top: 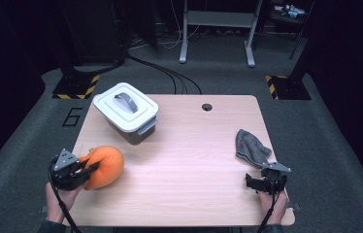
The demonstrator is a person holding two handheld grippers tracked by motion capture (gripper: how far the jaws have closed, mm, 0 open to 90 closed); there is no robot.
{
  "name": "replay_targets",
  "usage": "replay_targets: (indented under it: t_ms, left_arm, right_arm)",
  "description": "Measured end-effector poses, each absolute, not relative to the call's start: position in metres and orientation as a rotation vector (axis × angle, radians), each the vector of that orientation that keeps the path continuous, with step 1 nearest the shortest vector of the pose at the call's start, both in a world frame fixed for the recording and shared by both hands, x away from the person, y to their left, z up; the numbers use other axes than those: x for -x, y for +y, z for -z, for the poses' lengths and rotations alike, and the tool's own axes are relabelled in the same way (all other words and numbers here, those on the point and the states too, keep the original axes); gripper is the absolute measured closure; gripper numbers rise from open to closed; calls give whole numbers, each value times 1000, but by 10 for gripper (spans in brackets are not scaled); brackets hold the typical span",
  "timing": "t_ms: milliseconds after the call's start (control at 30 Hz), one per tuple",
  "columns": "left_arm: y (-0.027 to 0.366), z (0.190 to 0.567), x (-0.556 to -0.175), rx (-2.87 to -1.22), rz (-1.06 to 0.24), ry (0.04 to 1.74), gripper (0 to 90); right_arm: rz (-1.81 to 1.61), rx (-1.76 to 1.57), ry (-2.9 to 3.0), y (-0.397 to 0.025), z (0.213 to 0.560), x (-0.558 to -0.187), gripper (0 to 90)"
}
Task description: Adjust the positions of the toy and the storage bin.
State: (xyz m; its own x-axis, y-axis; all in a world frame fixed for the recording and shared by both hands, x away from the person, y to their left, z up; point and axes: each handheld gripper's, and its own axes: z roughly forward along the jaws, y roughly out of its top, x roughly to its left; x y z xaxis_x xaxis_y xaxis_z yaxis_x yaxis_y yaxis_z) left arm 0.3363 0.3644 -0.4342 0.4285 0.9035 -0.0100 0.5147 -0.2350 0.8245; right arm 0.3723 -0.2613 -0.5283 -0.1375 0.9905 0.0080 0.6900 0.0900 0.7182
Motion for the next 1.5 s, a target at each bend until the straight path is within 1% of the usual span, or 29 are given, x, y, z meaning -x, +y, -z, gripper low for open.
replay_targets:
  t_ms: [333, 400, 533, 600, 667, 800, 933, 1033, 1167, 1500]
  left_arm:
    - [385, 437, -332, -1864, -613, 1264, 698]
    - [389, 438, -332, -1879, -597, 1277, 695]
    - [394, 452, -335, -1897, -570, 1321, 678]
    - [397, 458, -334, -1863, -561, 1334, 663]
    - [399, 459, -334, -1860, -565, 1342, 627]
    - [398, 455, -334, -1861, -577, 1354, 477]
    - [396, 450, -335, -1858, -588, 1362, 345]
    - [394, 447, -335, -1849, -597, 1357, 279]
    - [393, 440, -335, -1848, -596, 1347, 222]
    - [378, 423, -345, -1840, -611, 1299, 162]
  right_arm:
    - [-805, -1647, 1885, -261, 528, -372, 36]
    - [-805, -1647, 1884, -261, 528, -372, 36]
    - [-804, -1652, 1882, -261, 528, -372, 36]
    - [-804, -1647, 1884, -261, 528, -372, 36]
    - [-803, -1646, 1883, -261, 528, -372, 36]
    - [-808, -1650, 1877, -260, 529, -372, 36]
    - [-808, -1650, 1878, -261, 529, -372, 36]
    - [-808, -1650, 1879, -261, 529, -372, 36]
    - [-809, -1649, 1879, -261, 529, -372, 36]
    - [-809, -1643, 1884, -261, 529, -372, 36]
